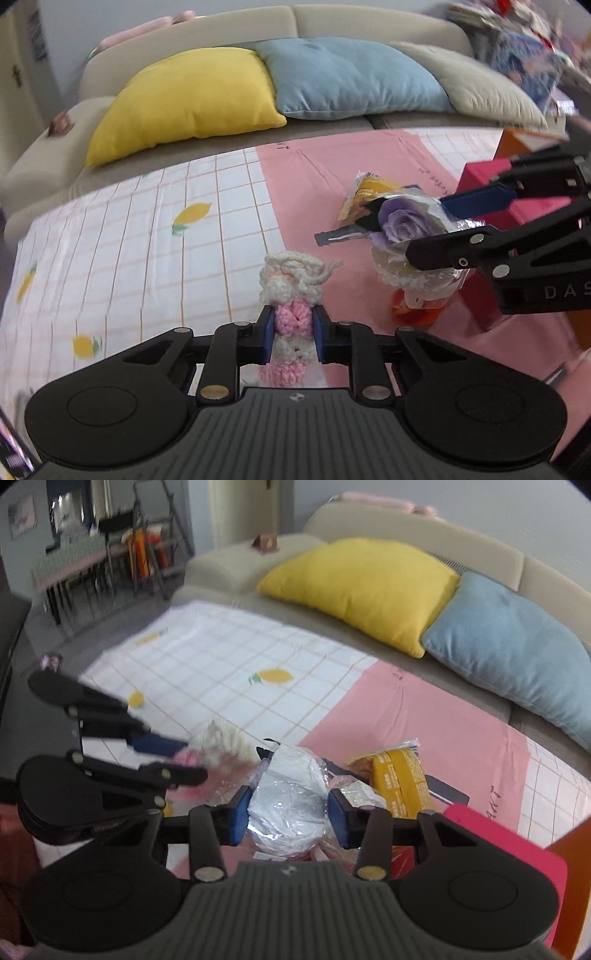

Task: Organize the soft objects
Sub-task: 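Grasp the pink-white crocheted piece with the left gripper while the right grasps the clear plastic bag, then carry both items over the orange box and open both grippers inside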

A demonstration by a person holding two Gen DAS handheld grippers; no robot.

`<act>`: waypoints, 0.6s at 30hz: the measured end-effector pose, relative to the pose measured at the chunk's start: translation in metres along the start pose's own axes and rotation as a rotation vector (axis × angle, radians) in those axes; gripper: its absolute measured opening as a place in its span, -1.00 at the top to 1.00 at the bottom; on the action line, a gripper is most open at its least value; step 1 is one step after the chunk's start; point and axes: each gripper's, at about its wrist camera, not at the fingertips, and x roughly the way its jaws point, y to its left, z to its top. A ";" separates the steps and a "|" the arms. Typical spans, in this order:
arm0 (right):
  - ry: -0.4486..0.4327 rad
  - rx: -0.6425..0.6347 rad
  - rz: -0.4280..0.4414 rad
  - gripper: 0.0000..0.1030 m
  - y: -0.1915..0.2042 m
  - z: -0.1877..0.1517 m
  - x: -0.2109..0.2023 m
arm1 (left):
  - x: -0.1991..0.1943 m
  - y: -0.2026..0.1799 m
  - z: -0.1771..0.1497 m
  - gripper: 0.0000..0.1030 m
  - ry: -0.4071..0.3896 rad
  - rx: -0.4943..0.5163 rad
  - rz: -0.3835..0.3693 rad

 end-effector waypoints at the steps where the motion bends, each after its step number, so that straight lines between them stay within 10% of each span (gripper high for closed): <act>1: -0.015 0.019 -0.004 0.14 0.001 -0.003 -0.008 | -0.007 -0.003 -0.002 0.54 -0.009 -0.022 -0.001; 18: -0.198 0.233 -0.027 0.17 0.012 -0.058 -0.144 | -0.100 -0.047 -0.022 0.55 -0.129 -0.178 -0.090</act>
